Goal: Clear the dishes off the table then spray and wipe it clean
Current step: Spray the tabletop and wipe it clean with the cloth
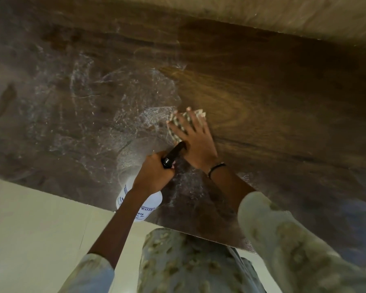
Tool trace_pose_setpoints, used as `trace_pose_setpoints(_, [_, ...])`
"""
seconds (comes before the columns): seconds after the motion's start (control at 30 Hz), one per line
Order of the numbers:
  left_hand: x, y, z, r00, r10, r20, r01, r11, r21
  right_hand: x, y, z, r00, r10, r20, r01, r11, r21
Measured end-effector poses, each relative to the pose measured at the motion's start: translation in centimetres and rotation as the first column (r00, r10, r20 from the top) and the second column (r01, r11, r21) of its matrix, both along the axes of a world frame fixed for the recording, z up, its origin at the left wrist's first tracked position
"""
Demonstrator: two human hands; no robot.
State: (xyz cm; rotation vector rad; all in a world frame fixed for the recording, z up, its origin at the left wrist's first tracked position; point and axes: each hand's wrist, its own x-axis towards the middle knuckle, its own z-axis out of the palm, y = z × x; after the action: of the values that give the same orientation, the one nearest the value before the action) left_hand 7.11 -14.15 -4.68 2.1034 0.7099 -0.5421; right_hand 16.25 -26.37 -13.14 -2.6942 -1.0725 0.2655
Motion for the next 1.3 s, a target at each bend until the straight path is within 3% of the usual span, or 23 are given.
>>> trace_pose_setpoints(0.1, [-0.8, -0.3, 0.2, 1.0, -0.017, 0.005, 0.017, 1.0, 0.008, -2.7, -3.1, -0.1, 0.98, 0.196, 0.042, -0.196, 0.981, 0.007])
trace_pose_setpoints(0.17, [-1.5, -0.5, 0.1, 1.0, -0.019, -0.001, 0.019, 1.0, 0.012, -2.8, -6.8, -0.2, 0.973, 0.226, 0.038, -0.225, 0.974, -0.023])
trace_pose_setpoints(0.3, [-3.0, -1.1, -0.2, 1.0, -0.011, -0.017, 0.011, 1.0, -0.003, 0.1, -10.7, 0.4, 0.997, 0.076, 0.02, -0.074, 0.991, -0.108])
trace_pose_setpoints(0.4, [-3.9, -1.5, -0.2, 1.0, -0.016, -0.01, 0.016, 1.0, 0.004, 0.9, -7.4, 0.5, 0.99, -0.139, -0.002, 0.138, 0.989, -0.056])
trace_pose_setpoints(0.47, [-4.6, -1.8, -0.2, 0.999, -0.026, -0.02, 0.026, 1.0, 0.008, 0.1, -4.5, 0.4, 0.983, -0.179, -0.031, 0.178, 0.983, -0.033])
trace_pose_setpoints(0.6, [-6.2, -2.4, -0.3, 0.999, -0.034, -0.042, 0.034, 0.999, 0.004, -3.7, -2.8, 0.2, 0.996, 0.087, 0.002, -0.087, 0.996, -0.036])
trace_pose_setpoints(0.73, [-7.6, -3.0, -0.1, 0.997, -0.041, -0.062, 0.041, 0.999, 0.001, -5.7, -8.0, 0.1, 0.961, 0.275, 0.034, -0.273, 0.961, -0.041])
trace_pose_setpoints(0.93, [-9.3, -4.5, -0.3, 0.99, -0.06, -0.129, 0.054, 0.997, -0.05, -4.2, -11.8, 0.5, 1.0, 0.018, 0.011, -0.017, 0.994, -0.109])
trace_pose_setpoints(1.3, [-10.4, -5.7, 0.1, 0.987, -0.033, -0.157, 0.031, 0.999, -0.018, -4.5, -11.7, 0.1, 1.0, 0.006, 0.021, -0.005, 0.998, -0.068])
